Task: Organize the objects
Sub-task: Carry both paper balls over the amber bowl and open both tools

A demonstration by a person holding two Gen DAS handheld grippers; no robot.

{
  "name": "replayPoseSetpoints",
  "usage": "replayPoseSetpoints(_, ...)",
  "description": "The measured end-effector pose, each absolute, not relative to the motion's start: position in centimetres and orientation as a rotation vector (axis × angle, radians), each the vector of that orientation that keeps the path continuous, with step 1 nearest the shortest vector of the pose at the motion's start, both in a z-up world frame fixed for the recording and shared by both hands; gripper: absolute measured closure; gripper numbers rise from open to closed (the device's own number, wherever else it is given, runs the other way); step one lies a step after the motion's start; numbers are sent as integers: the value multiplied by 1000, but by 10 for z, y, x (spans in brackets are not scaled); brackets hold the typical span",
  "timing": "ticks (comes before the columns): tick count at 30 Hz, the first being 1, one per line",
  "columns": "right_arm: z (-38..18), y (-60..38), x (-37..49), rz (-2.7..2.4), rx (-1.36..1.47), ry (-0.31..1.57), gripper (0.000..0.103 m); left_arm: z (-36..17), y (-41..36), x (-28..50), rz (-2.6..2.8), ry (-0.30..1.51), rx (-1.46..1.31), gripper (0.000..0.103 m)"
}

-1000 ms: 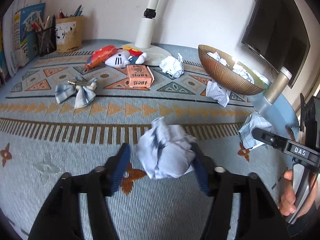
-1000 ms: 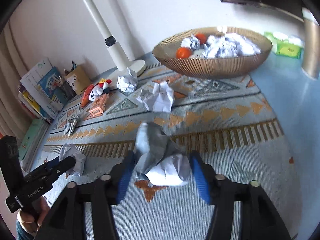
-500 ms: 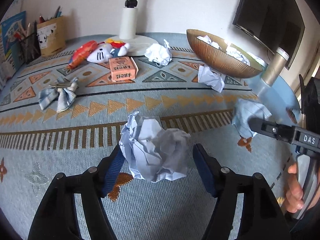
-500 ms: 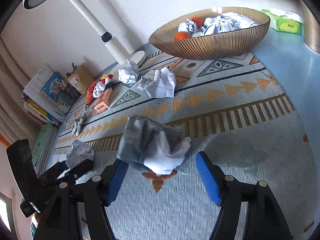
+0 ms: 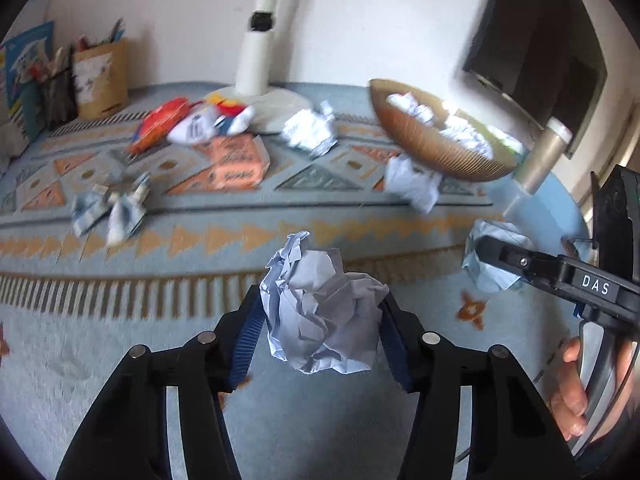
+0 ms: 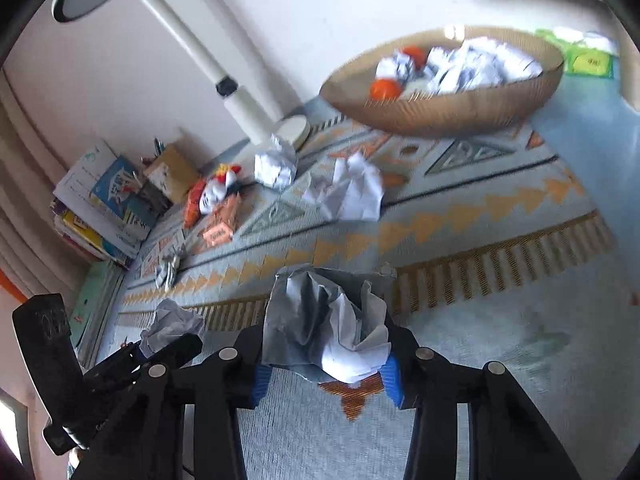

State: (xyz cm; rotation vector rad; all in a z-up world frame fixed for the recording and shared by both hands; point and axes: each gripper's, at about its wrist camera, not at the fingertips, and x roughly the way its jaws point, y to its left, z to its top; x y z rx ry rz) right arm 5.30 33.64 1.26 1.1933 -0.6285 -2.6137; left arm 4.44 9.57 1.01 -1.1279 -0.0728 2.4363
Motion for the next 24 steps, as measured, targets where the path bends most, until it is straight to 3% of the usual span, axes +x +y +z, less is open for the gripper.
replayPoseSetpoints(11,136,444,28,-2962,863,-589,58,93,216,-48,2342,-29,-864,51)
replayPoseSetpoints(18,139,458,-55,-2964,940,-585,58,90,273,-94,2298,47,-828,51)
replayPoseSetpoints(19,138,459,-64,-2962,946,-581,54,88,276,-97,2316,61,-802,48)
replayPoseSetpoints(20,138,460,-76,-2959,954,-569,43,86,278,-99,2326,54,-778,44)
replayPoseSetpoints(22,135,461,-94,-2961,972,-570,22,82,276,-105,2336,33,-781,20)
replayPoseSetpoints(24,135,466,-102,-2933,944,-603,21,81,269,-108,2329,5,-804,20)
